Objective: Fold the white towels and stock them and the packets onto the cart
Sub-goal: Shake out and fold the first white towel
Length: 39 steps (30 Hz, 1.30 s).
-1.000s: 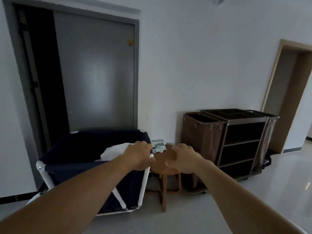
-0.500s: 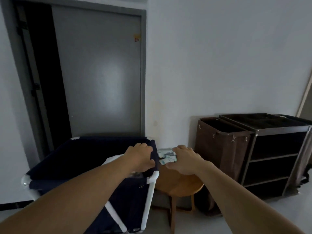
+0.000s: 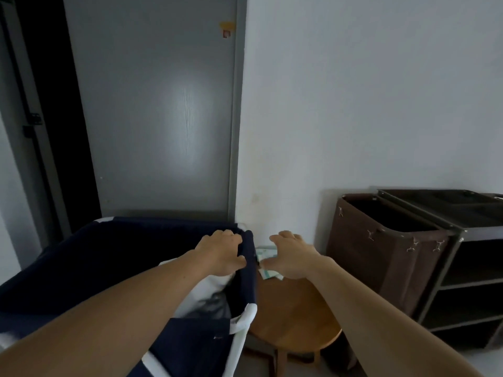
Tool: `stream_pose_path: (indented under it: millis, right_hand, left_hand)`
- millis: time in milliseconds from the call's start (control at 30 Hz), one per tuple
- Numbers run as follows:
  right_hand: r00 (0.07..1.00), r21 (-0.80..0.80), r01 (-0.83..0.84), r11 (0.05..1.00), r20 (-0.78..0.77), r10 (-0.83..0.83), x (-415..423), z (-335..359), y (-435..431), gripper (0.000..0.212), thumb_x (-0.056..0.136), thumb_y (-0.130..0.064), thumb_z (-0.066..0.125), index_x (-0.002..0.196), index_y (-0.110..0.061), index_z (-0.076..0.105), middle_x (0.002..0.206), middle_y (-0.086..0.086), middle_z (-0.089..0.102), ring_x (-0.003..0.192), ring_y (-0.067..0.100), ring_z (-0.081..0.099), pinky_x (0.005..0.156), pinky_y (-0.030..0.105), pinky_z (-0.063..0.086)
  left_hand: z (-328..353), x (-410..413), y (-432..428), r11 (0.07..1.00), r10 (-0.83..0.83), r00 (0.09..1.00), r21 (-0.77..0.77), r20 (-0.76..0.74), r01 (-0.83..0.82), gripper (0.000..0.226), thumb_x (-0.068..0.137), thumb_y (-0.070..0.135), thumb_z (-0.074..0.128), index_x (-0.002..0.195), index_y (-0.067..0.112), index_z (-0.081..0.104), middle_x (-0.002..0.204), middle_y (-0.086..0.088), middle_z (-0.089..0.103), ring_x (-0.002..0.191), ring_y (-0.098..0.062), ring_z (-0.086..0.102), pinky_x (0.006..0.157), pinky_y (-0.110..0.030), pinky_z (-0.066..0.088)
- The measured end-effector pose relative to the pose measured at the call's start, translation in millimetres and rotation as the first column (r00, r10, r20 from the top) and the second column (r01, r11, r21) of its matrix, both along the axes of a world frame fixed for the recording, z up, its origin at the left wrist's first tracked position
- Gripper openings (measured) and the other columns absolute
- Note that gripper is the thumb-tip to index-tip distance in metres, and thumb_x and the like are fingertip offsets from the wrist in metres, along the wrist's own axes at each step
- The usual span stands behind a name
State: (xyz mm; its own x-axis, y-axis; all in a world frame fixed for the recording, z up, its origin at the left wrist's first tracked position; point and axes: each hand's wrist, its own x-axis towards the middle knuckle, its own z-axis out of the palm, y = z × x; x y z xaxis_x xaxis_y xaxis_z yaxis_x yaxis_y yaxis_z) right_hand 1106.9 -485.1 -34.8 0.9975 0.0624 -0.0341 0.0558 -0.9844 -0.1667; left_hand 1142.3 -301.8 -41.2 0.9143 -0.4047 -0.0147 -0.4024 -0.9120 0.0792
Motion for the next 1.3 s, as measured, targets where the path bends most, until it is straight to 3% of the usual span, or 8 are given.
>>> stream_pose_path:
  millis: [367, 667, 767, 1000, 1100, 1233, 1300]
  right_hand:
    - [0.996, -0.015, -0.001, 1.0, -0.084, -0.001, 166.8, -18.9, 19.8, 0.071, 0.09, -0.053, 0.056, 0.149, -0.02, 0.034, 0.154, 0.007, 0.031, 0.142, 0.032, 0.029, 0.11, 0.051, 0.034]
    - [0.974, -0.021, -0.14, 0.99, -0.182, 0.134, 304.8, -67.1, 16.1, 0.076, 0.089, -0.06, 0.056, 0.151, -0.023, 0.033, 0.153, 0.007, 0.031, 0.142, 0.033, 0.028, 0.11, 0.052, 0.035]
    - [0.954, -0.044, -0.23, 0.972, -0.208, 0.216, 353.5, -83.0, 22.5, 0.084, 0.092, -0.062, 0.052, 0.158, -0.02, 0.021, 0.161, 0.007, 0.021, 0.147, 0.033, 0.021, 0.115, 0.051, 0.03]
    - [0.875, 0.026, -0.387, 0.922, -0.304, 0.376, 433.2, -130.7, 55.4, 0.083, 0.093, -0.057, 0.056, 0.158, -0.019, 0.02, 0.164, 0.008, 0.017, 0.149, 0.033, 0.018, 0.119, 0.054, 0.024]
    - [0.832, 0.068, -0.417, 0.907, -0.374, 0.41, 450.7, -159.6, 74.7, 0.085, 0.092, -0.057, 0.057, 0.159, -0.02, 0.017, 0.165, 0.007, 0.014, 0.149, 0.032, 0.018, 0.119, 0.053, 0.024]
    - [0.79, 0.095, -0.423, 0.901, -0.449, 0.418, 470.6, -196.3, 98.4, 0.087, 0.087, -0.06, 0.061, 0.157, -0.025, 0.021, 0.158, 0.006, 0.027, 0.142, 0.031, 0.029, 0.115, 0.052, 0.031]
    - [0.786, 0.092, -0.387, 0.917, -0.488, 0.381, 480.3, -216.3, 112.0, 0.103, 0.075, -0.07, 0.064, 0.157, -0.029, 0.017, 0.159, 0.004, 0.025, 0.142, 0.031, 0.03, 0.113, 0.053, 0.033]
  left_hand:
    - [-14.2, 167.0, 12.4, 0.997, 0.024, 0.999, -0.073, -0.041, -0.027, 0.057, 0.096, 0.041, 0.05, 0.145, 0.016, 0.04, 0.146, -0.005, 0.043, 0.13, -0.027, 0.043, 0.106, -0.045, 0.039]
    - [-65.5, 278.4, 13.1, 0.988, 0.13, 0.984, -0.063, -0.125, -0.138, 0.063, 0.093, 0.045, 0.054, 0.148, 0.018, 0.039, 0.148, -0.005, 0.042, 0.13, -0.027, 0.045, 0.103, -0.044, 0.042]
    - [-76.5, 310.9, 15.3, 0.972, 0.217, 0.963, -0.06, -0.16, -0.228, 0.061, 0.094, 0.045, 0.054, 0.147, 0.019, 0.039, 0.147, -0.003, 0.042, 0.128, -0.025, 0.046, 0.103, -0.043, 0.043]
    - [-109.5, 352.5, 37.6, 0.905, 0.413, 0.881, 0.001, -0.231, -0.425, 0.06, 0.095, 0.044, 0.053, 0.148, 0.022, 0.038, 0.147, -0.004, 0.042, 0.127, -0.026, 0.047, 0.102, -0.042, 0.044]
    - [-133.5, 364.4, 57.6, 0.883, 0.46, 0.841, 0.043, -0.283, -0.468, 0.063, 0.094, 0.044, 0.053, 0.15, 0.022, 0.035, 0.15, -0.004, 0.04, 0.13, -0.026, 0.046, 0.105, -0.043, 0.042]
    - [-169.3, 381.6, 87.8, 0.869, 0.479, 0.808, 0.056, -0.342, -0.492, 0.06, 0.094, 0.046, 0.052, 0.147, 0.022, 0.039, 0.143, -0.004, 0.045, 0.125, -0.026, 0.048, 0.103, -0.042, 0.044]
    - [-189.4, 389.3, 103.5, 0.865, 0.484, 0.792, 0.071, -0.371, -0.496, 0.062, 0.095, 0.047, 0.052, 0.149, 0.022, 0.037, 0.145, -0.003, 0.044, 0.128, -0.025, 0.046, 0.105, -0.04, 0.042]
